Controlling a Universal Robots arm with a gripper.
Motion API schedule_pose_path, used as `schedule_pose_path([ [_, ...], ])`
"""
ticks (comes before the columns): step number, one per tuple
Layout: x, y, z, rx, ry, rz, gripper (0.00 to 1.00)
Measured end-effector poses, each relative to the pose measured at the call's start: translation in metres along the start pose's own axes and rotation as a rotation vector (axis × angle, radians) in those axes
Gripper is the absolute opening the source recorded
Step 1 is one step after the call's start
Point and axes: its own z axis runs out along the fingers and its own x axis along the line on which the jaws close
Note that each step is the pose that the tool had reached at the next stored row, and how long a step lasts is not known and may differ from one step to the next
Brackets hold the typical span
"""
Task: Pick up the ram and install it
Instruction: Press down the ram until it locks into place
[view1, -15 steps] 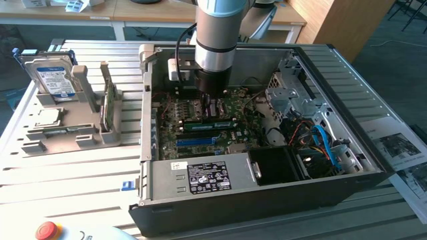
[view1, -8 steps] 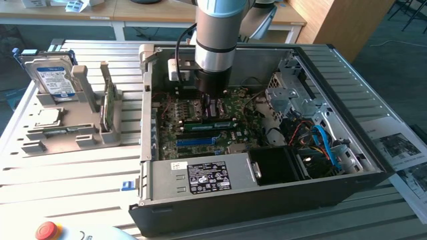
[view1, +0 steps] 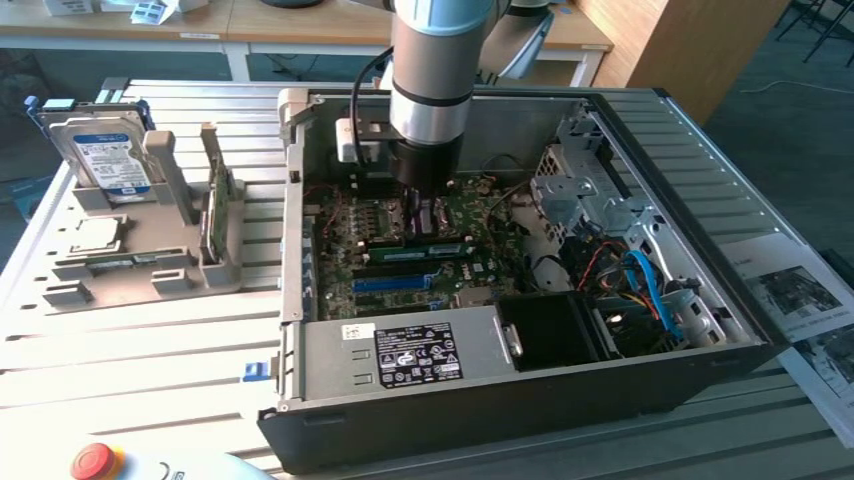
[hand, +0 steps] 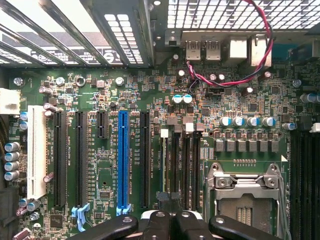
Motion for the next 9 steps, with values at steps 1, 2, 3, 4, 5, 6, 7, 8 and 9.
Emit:
schedule_pose_path([
  [1,0.0000,0.0000,0.0000,0.0000,0.0000,0.000,0.10],
  [2,0.0000,0.0000,0.0001,0.0000,0.0000,0.000,0.10],
  [3,0.0000,0.0000,0.0001,0.0000,0.0000,0.000,0.10],
  [4,0.0000,0.0000,0.0001,0.0000,-0.0002,0.000,0.10],
  [5,-0.0001,0.0000,-0.0001,0.0002,-0.0005,0.000,0.10],
  [6,-0.0001,-0.0001,-0.0006,0.0007,-0.0013,0.000,0.10],
  [7,-0.0002,-0.0002,-0.0013,0.0013,-0.0019,0.000,0.10],
  [8,-0.0001,-0.0001,-0.0026,0.0007,-0.0011,0.000,0.10],
  [9,0.0001,0.0000,-0.0042,0.0000,-0.0001,0.000,0.10],
])
